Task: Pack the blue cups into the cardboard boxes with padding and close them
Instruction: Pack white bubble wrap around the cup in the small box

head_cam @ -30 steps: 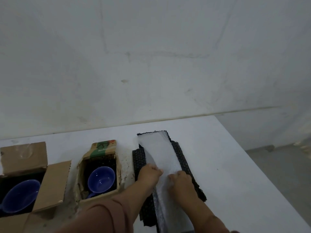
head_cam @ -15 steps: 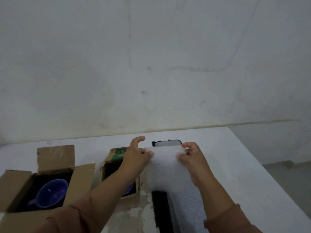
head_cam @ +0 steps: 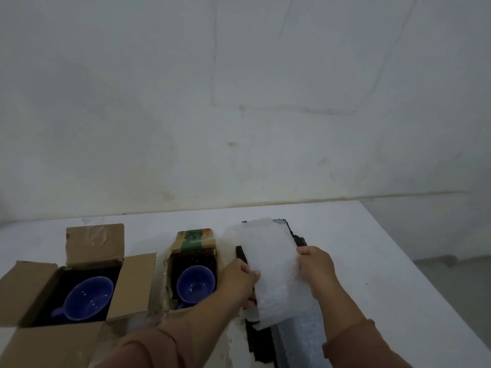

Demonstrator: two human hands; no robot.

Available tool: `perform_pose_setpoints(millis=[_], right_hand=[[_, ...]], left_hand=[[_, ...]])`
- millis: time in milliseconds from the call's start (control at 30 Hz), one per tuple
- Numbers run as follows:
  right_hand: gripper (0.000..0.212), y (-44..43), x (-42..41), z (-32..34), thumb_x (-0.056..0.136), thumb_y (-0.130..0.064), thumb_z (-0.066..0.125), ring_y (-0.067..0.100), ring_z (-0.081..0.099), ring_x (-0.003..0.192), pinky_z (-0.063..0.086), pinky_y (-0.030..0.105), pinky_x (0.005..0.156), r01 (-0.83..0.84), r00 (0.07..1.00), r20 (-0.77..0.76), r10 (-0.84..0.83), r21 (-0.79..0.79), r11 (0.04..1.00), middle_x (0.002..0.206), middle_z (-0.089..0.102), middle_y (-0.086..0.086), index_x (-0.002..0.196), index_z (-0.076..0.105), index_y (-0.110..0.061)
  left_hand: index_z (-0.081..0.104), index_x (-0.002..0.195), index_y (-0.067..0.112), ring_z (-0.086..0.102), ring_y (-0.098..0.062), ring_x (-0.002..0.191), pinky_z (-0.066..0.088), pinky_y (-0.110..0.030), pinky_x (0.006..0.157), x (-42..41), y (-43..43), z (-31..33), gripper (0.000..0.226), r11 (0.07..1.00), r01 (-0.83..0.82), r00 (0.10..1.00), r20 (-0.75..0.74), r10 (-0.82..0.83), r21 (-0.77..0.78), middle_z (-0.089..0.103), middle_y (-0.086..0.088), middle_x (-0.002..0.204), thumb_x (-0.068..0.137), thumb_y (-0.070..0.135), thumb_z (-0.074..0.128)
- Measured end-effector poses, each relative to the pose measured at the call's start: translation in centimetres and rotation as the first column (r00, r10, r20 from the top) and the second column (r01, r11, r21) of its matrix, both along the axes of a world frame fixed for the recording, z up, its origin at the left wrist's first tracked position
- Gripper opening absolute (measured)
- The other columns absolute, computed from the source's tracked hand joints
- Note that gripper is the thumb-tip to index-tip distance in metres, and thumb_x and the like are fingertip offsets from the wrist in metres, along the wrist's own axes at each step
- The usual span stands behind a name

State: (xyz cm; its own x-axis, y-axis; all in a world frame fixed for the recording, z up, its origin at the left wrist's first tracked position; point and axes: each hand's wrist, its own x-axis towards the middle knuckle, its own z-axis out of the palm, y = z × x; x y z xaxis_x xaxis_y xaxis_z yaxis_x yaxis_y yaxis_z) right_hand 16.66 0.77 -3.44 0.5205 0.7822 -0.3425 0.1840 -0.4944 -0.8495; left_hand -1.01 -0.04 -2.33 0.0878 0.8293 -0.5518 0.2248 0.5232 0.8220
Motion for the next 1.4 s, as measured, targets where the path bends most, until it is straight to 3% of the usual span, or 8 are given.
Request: perform_pose_setpoints(millis=[300, 567, 700, 833, 933, 1067, 1200, 1400], right_hand=[[0.017, -1.2, 3.7, -4.4, 0.084, -0.001, 0.048, 0.022, 0.049, 0.065, 0.042, 0.032, 0.068, -0.001, 0.999, 0.041, 0.014, -0.3, 0.954, 0.08, 0.061, 0.016, 0.08, 0.065, 0.001], [0.029, -2.5, 3.7, -5.9, 0.095, -0.013, 0.041, 0.023, 0.06, 0.107, 0.041, 0.02, 0.079, -0.19, 0.793, 0.464, 0.395, -0.428, 0.884, 0.118, 0.064, 0.011, 0.112, 0.063, -0.004], [0.024, -2.7, 3.5, -4.9, 0.093, -0.011, 0.042, 0.027, 0.059, 0.104, 0.04, 0.024, 0.074, -0.245, 0.7, 0.528, 0.481, -0.455, 0.856, 0.11, 0.06, 0.012, 0.098, 0.065, -0.011], [0.024, -1.3, 1.3, 0.7, 0.093, -0.024, 0.049, 0.021, 0.057, 0.066, 0.041, 0.03, 0.061, -0.111, 0.987, 0.131, 0.096, 0.106, 0.988, 0.075, 0.061, 0.006, 0.074, 0.063, -0.02], [0.018, -0.1, -0.6, 5.1, 0.095, -0.03, 0.044, 0.022, 0.056, 0.061, 0.046, 0.033, 0.062, -0.003, 0.855, -0.496, 0.152, 0.288, 0.958, 0.074, 0.064, 0.01, 0.102, 0.058, -0.023], [0.043, 0.1, -1.6, 7.7, 0.087, -0.003, 0.058, 0.015, 0.058, 0.083, 0.047, 0.023, 0.076, -0.415, 0.849, -0.165, 0.503, 0.382, 0.826, 0.085, 0.058, -0.002, 0.123, 0.052, -0.025], [0.01, 0.7, -3.2, 9.4, 0.082, -0.012, 0.063, 0.01, 0.056, 0.079, 0.043, 0.019, 0.068, -0.49, 0.849, 0.35, 0.397, 0.238, 0.839, 0.091, 0.057, -0.003, 0.081, 0.064, -0.022], [0.018, 1.8, -4.4, 12.6, 0.075, -0.004, 0.066, 0.018, 0.055, 0.08, 0.041, 0.03, 0.072, -0.353, 0.835, -0.176, 0.521, 0.553, 0.754, 0.084, 0.063, 0.003, 0.063, 0.062, -0.018]], left_hand=[[0.04, 0.067, 0.014, 0.046, -0.017, 0.061, 0.045, -0.029, 0.056, 2.0, 0.1, -0.8, 0.03, 0.995, 0.073, 0.991, 0.114, -0.065, -0.069, 0.048, -0.005, 0.068, 0.089, 0.006, 0.059], [0.035, 0.066, 0.014, 0.066, -0.021, 0.05, 0.046, -0.034, 0.051, 1.1, 1.6, 1.5, 0.033, 0.998, -0.064, 0.89, 0.454, 0.048, 0.02, 0.062, -0.006, 0.058, 0.093, 0.0, 0.048], [0.036, 0.068, 0.014, 0.07, -0.025, 0.067, 0.048, -0.035, 0.054, -0.2, 2.9, 4.1, 0.032, 0.981, -0.125, 0.842, 0.539, 0.024, 0.151, 0.066, -0.016, 0.088, 0.089, -0.003, 0.052], [0.042, 0.1, 0.022, 0.067, -0.018, 0.061, 0.05, -0.037, 0.059, -1.6, 3.4, 5.8, 0.03, 0.938, -0.105, 0.958, 0.286, 0.007, 0.33, 0.066, -0.013, 0.098, 0.086, 0.003, 0.062], [0.035, 0.13, 0.029, 0.068, -0.025, 0.081, 0.056, -0.038, 0.069, -2.2, 3.7, 6.4, 0.053, 0.911, -0.077, 0.973, 0.23, -0.02, 0.404, 0.069, -0.009, 0.098, 0.089, 0.0, 0.054], [0.045, 0.136, 0.021, 0.062, -0.017, 0.095, 0.049, -0.02, 0.074, -3.5, 4.1, 7.3, 0.05, 0.856, 0.094, 0.996, -0.038, -0.087, 0.509, 0.063, 0.0, 0.103, 0.09, 0.01, 0.06], [0.067, 0.089, 0.027, 0.056, -0.011, 0.088, 0.042, -0.017, 0.069, -5.1, 4.2, 8.3, 0.007, 0.745, 0.163, 0.973, -0.23, -0.013, 0.647, 0.059, -0.001, 0.104, 0.083, 0.024, 0.067], [0.056, 0.116, 0.02, 0.065, -0.019, 0.101, 0.051, -0.027, 0.081, -8.3, 5.3, 8.7, 0.054, 0.882, 0.136, 0.88, 0.353, -0.317, 0.452, 0.067, -0.001, 0.112, 0.066, 0.02, 0.075]])
